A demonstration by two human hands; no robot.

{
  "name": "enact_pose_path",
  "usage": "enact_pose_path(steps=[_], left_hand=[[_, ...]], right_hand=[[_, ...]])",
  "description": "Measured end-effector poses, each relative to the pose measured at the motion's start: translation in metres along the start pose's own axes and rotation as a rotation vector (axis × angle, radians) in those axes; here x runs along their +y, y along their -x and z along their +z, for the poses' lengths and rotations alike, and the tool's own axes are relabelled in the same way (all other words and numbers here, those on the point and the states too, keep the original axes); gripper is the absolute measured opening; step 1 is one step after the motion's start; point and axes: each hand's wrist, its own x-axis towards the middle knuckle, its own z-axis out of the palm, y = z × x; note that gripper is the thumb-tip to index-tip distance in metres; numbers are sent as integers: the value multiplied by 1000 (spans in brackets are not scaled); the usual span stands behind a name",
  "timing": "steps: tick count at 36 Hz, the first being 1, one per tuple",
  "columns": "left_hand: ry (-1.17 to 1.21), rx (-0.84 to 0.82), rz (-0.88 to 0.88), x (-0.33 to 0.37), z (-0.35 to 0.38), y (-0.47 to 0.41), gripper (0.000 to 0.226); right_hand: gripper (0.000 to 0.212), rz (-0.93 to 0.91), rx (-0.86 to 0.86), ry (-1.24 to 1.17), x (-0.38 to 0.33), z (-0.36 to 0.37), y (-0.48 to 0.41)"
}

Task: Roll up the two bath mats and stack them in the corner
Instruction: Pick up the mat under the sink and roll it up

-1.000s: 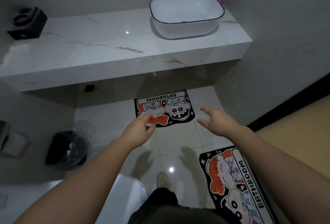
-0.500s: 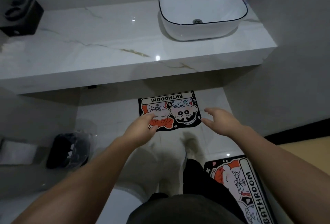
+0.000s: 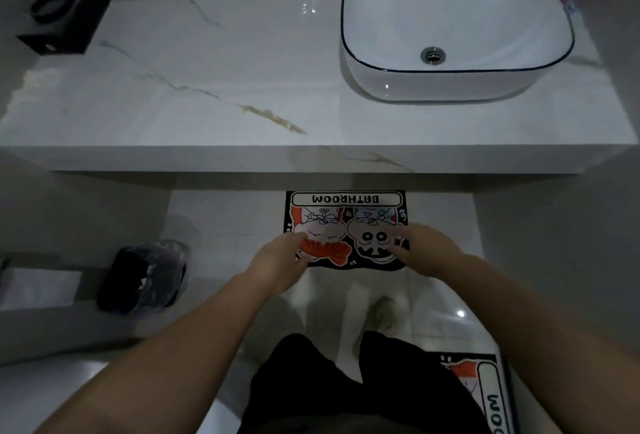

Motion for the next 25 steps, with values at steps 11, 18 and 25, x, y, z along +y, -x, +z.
enact_pose_path(steps=[11,18,25], left_hand=[[38,3,123,-34,28,-80,41],[-79,-67,164,-89,102,-165,45],[-137,-72,215,-126,197,-256,46]], right_hand=[[46,22,-93,-25,13,36,-90],[52,57,-159,-1,55,110,-169],[55,131,-167,50,112,197,-253]])
